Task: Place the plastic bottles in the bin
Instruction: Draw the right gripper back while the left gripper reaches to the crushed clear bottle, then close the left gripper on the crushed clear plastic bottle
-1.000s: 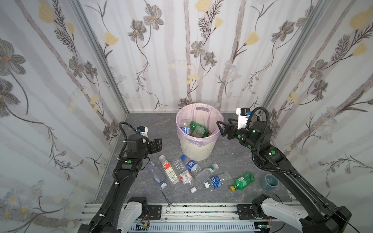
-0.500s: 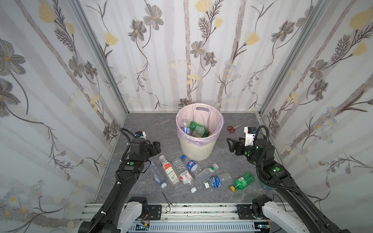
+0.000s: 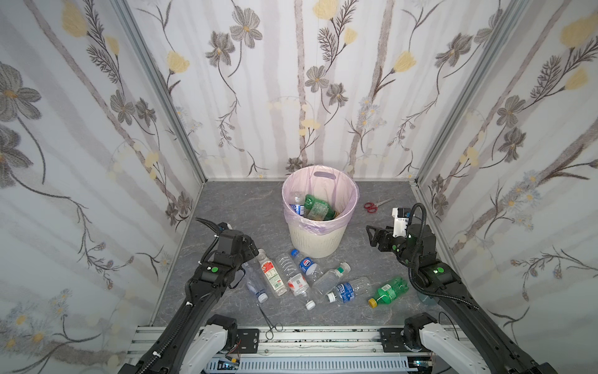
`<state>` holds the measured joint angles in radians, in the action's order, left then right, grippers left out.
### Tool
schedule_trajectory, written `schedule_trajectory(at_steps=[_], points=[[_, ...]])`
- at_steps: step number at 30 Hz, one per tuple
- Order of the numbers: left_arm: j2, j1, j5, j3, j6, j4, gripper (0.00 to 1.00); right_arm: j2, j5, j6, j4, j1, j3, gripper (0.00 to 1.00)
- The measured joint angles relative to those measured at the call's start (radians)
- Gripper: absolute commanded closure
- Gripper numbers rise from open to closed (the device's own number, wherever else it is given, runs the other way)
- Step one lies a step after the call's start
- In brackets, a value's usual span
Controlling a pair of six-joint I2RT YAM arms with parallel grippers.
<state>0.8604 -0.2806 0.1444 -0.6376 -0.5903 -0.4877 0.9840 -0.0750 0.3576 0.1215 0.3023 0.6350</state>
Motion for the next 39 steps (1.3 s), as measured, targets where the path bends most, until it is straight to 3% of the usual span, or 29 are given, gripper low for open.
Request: schedule_trajectory(at_steps=[14, 20, 39], points=[[0.174, -0.200, 0.184, -0.008, -0.169, -0.155, 0.22, -0.046, -0.021, 0.001, -0.041, -0.041, -0.034, 0.12], [0.165, -0.248, 0.206, 0.053, -0.291, -0.183, 0.23, -0.043, -0.035, 0.008, -0.048, -0.055, -0.039, 0.12], [0.216, -0.254, 0.165, 0.217, -0.375, -0.015, 0.34, -0.018, -0.076, 0.027, -0.077, -0.070, -0.045, 0.12]])
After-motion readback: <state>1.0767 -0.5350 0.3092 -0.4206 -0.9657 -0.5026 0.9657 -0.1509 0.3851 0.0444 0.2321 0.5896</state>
